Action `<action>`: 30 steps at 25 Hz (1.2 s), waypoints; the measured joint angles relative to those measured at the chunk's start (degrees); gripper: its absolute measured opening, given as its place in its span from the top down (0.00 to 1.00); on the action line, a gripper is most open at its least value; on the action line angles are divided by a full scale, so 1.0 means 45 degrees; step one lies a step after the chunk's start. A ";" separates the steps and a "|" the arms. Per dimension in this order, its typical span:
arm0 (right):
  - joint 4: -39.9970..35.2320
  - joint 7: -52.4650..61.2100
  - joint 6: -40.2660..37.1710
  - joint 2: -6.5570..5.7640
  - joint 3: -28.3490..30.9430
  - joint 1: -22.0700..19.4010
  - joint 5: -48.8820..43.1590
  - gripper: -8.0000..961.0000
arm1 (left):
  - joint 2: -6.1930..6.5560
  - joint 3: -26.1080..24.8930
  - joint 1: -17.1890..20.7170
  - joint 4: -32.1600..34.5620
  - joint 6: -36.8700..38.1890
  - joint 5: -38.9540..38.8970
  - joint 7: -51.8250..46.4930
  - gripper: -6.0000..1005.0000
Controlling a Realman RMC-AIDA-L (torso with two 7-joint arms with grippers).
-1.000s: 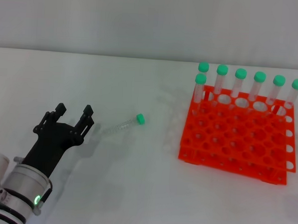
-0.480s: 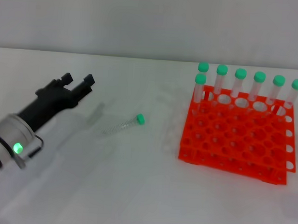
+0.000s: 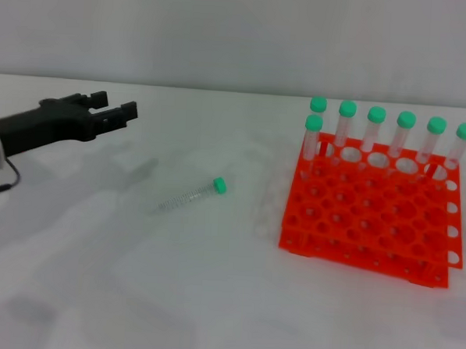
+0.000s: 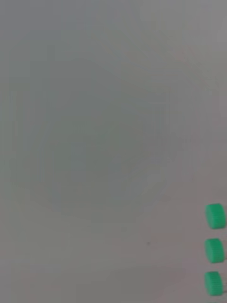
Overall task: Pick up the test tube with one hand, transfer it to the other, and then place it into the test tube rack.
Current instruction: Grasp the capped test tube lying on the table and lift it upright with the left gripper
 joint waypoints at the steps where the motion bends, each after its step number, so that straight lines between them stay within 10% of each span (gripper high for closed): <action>1: 0.0000 0.0000 -0.0006 -0.0003 0.0002 0.0026 0.0000 0.13 | 0.0002 -0.0002 -0.0116 -0.0443 0.0310 0.0273 -0.0094 0.27; 16: -0.0119 0.0001 -0.0075 -0.0059 0.0003 0.0216 -0.0018 0.13 | 0.0288 0.0010 -0.2784 -0.4352 0.3058 0.6508 -0.1223 0.29; 30: -0.0120 0.0001 -0.0070 -0.0092 0.0002 0.0158 -0.0015 0.13 | -0.0909 0.0013 -0.5300 -0.2950 0.0532 1.1251 -0.1530 0.32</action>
